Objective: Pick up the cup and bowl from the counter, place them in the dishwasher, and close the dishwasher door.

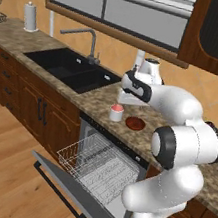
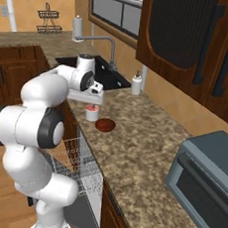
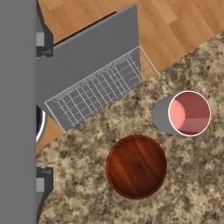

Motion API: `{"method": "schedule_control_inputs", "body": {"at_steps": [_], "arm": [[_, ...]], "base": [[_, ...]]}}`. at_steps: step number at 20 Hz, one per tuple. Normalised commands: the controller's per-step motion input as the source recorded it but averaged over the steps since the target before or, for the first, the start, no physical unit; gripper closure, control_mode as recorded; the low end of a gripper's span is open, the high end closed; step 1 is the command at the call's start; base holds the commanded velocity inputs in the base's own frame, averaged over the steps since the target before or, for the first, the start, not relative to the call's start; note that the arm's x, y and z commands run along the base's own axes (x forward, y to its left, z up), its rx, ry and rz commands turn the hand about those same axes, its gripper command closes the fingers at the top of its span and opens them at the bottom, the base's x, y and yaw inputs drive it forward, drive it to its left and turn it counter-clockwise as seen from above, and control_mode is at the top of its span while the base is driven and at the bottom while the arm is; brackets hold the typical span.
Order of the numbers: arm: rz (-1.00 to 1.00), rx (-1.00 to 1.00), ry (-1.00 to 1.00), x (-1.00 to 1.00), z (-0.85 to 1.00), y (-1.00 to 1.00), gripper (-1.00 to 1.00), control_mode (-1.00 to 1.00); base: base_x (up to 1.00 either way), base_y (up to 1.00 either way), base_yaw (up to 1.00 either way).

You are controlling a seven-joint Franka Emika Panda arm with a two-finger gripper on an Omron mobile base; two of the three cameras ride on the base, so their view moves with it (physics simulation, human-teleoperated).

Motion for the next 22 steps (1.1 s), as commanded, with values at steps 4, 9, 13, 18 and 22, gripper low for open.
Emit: {"method": "schedule_control_inputs", "body": {"at_steps": [4, 9, 13, 18, 22], "arm": [[0.00, 0.00, 0.05, 0.64, -0.42, -0.13, -1.00, -1.00], [0.00, 0.00, 0.01, 0.66, -0.20, 0.00, -1.00, -1.00], [0.00, 0.00, 0.00, 0.66, -0.14, 0.00, -1.00, -1.00], [0.00, 0.00, 0.00, 0.51, -0.37, 0.00, -1.00, -1.00], [0.00, 0.00, 0.00, 0.41, -0.43, 0.00, -1.00, -1.00]], "base": [[0.00, 0.00, 0.00], [0.00, 0.00, 0.00], [0.00, 0.00, 0.00], [0.00, 0.00, 0.00], [0.00, 0.00, 0.00]]}}
